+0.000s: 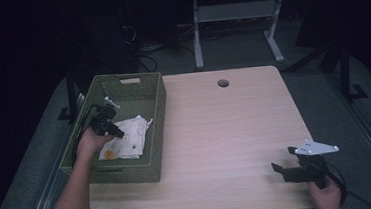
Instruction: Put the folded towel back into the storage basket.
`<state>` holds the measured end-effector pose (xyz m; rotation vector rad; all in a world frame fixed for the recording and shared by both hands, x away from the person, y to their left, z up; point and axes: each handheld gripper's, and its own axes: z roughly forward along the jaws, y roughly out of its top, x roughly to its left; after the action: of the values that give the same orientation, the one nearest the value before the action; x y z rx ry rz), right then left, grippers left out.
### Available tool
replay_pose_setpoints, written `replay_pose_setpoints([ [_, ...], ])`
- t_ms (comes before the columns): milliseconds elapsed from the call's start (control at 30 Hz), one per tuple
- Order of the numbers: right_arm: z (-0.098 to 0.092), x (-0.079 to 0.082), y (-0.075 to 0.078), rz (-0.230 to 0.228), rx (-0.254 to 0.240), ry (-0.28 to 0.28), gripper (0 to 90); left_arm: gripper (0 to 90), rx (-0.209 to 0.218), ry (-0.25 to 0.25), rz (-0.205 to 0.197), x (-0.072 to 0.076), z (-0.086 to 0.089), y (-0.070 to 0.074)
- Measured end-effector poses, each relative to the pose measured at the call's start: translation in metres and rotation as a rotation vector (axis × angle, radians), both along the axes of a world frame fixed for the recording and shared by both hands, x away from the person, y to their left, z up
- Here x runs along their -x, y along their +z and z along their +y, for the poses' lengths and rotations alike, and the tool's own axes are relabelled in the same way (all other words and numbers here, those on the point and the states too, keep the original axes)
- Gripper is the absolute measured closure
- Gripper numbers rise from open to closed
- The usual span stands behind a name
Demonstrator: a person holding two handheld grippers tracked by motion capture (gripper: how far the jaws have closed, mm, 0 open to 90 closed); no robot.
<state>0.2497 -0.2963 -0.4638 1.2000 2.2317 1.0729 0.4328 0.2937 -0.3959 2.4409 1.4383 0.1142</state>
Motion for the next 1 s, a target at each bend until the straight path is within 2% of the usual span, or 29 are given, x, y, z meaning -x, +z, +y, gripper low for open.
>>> replay_pose_setpoints([
  [100, 0.001, -0.001, 0.000, 0.000, 0.000, 0.008, 13.8, 76.5, 0.027, -0.006, -0.020, 0.006, -0.002, 0.008],
  [367, 0.002, 0.001, 0.002, -0.006, -0.001, 0.025, 13.8, 70.1, 0.049, 0.015, -0.068, 0.019, -0.005, 0.024],
  [467, 0.001, 0.001, 0.003, -0.006, -0.005, 0.021, 13.8, 67.3, 0.087, 0.026, -0.089, 0.025, -0.005, 0.030],
  [567, 0.003, 0.001, 0.003, -0.008, -0.001, 0.023, 13.8, 63.7, 0.105, 0.035, -0.111, 0.030, -0.006, 0.035],
  [667, 0.005, 0.002, 0.003, -0.010, 0.004, 0.024, 13.8, 57.8, 0.123, 0.037, -0.112, 0.037, -0.007, 0.036],
  [767, 0.007, 0.004, 0.002, -0.010, 0.005, 0.024, 13.8, 54.1, 0.131, 0.032, -0.128, 0.042, -0.010, 0.038],
  [1000, 0.004, 0.005, 0.003, -0.015, 0.001, 0.015, 13.8, 51.7, 0.187, -0.006, -0.180, 0.054, -0.021, 0.049],
])
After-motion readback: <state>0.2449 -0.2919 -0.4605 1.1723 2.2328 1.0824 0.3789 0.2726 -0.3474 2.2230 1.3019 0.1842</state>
